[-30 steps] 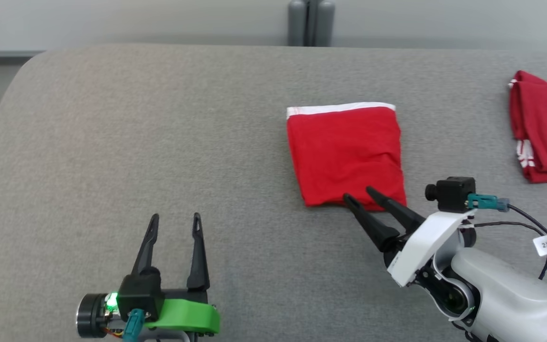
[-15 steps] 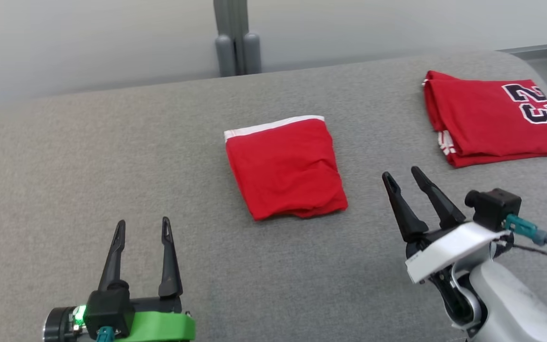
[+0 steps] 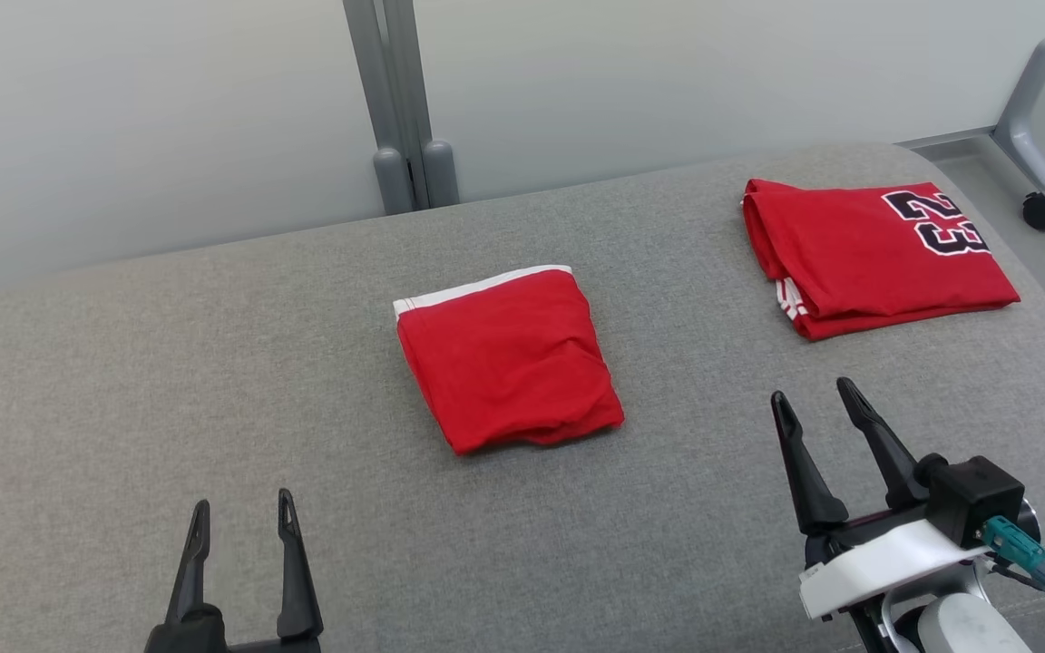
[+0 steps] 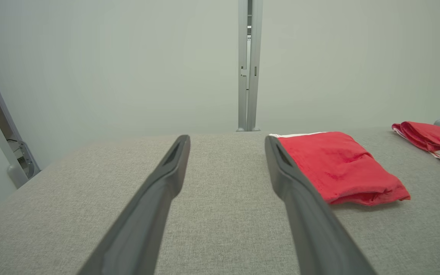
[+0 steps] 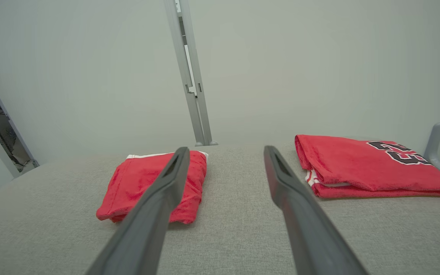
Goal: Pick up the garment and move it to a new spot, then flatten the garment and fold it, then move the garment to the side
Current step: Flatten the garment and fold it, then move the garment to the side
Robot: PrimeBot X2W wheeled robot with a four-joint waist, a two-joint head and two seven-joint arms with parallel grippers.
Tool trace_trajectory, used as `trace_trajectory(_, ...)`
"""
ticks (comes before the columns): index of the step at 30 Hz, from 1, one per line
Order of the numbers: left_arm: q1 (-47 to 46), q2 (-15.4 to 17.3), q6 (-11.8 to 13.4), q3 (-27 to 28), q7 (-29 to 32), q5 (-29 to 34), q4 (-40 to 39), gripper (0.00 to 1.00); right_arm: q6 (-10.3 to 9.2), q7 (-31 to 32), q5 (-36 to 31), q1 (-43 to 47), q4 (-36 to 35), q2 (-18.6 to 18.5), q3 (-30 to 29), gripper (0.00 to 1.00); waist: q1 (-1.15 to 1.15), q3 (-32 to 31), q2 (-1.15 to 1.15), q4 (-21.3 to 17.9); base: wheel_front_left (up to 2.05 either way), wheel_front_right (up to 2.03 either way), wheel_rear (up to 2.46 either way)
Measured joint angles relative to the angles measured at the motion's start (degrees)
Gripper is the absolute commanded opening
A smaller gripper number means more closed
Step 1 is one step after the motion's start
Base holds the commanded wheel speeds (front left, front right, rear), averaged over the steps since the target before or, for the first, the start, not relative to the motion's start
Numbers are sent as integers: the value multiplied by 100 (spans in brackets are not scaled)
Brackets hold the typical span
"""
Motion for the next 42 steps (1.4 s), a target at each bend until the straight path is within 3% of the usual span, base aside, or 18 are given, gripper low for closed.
trace_trajectory(18, 91, 0, 41, -46, 1, 30, 120, 100, 0, 0, -278, 235, -33, 178, -145, 100, 0, -17, 0, 224, 0, 0, 0)
trace_trajectory(42, 41, 0, 22, -119, 1, 93, 236, 100, 0, 0, -314, 212, 125, 146, -29, 100, 0, 2, 0, 260, 0, 0, 0)
